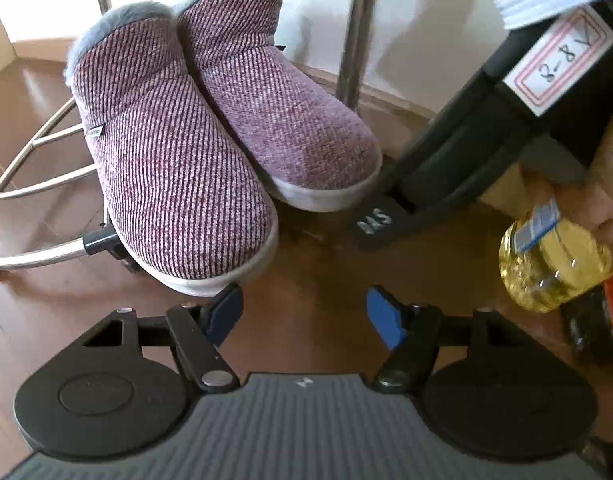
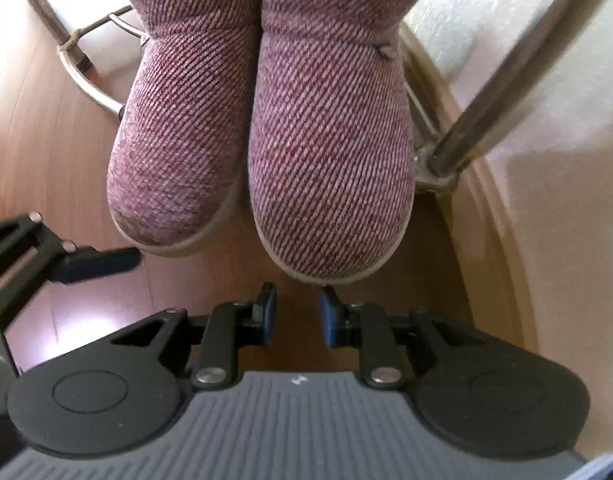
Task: Organize scattered shoes
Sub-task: 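Set the pink slippers on the rack's bottom level and open the right gripper, then grasp the tan buckled shoes by their fleece collars with the right gripper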
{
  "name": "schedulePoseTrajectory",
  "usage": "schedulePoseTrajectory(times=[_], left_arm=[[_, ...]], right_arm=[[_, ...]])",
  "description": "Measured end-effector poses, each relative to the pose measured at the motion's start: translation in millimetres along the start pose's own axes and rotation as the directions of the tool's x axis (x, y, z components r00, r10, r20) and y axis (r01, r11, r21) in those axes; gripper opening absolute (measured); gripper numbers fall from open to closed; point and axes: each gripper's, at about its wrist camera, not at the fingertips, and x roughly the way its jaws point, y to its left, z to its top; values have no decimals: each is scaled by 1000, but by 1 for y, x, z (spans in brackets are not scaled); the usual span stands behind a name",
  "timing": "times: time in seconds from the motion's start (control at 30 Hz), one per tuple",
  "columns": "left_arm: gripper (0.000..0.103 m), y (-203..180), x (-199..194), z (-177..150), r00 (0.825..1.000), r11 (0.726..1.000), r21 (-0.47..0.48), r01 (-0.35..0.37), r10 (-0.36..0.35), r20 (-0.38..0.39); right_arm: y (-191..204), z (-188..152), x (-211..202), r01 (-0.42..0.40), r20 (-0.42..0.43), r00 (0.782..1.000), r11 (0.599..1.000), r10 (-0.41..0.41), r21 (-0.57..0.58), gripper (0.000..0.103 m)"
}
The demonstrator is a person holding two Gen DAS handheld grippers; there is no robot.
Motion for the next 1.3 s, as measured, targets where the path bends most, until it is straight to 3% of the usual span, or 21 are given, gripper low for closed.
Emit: schedulePoseTrajectory(times=[0.23, 0.4, 0.6, 0.73, 0.87, 0.97, 1.13, 1.2, 1.3], left_arm=[[64, 8, 2, 9, 1000, 999, 41, -3, 3, -5], [63, 15, 1, 5, 999, 998, -29, -53, 53, 9], [67, 6, -68, -71, 995, 987, -143, -71, 60, -79], [67, -1, -118, -127, 988, 972, -219, -86, 54, -145], [67, -8, -167, -182, 977, 951, -292, -104, 43, -209], [67, -3, -238, -252, 943, 929, -330, -165, 51, -330], [71, 15, -325, -344, 893, 892, -368, -262, 79, -443], [71, 19, -344, -377, 877, 892, -352, -284, 93, -471], [71, 20, -351, -413, 868, 913, -288, -288, 122, -482]], right_arm=[[-8, 19, 10, -6, 15, 1000, 1000, 5, 28, 20], [5, 9, -3, -11, 10, 1000, 999, 11, -32, 20], [8, -37, -29, 28, -90, 996, 999, -26, 19, 21], [32, -80, -57, 8, -179, 984, 999, -2, 32, 31], [93, -128, -87, -68, -276, 958, 997, 79, 49, 38], [157, -159, -103, -174, -356, 917, 983, 181, 52, 54], [280, -196, -121, -370, -398, 853, 929, 337, -6, 62], [334, -214, -128, -402, -382, 853, 915, 355, -48, 70], [392, -237, -118, -382, -373, 870, 919, 323, -94, 70]])
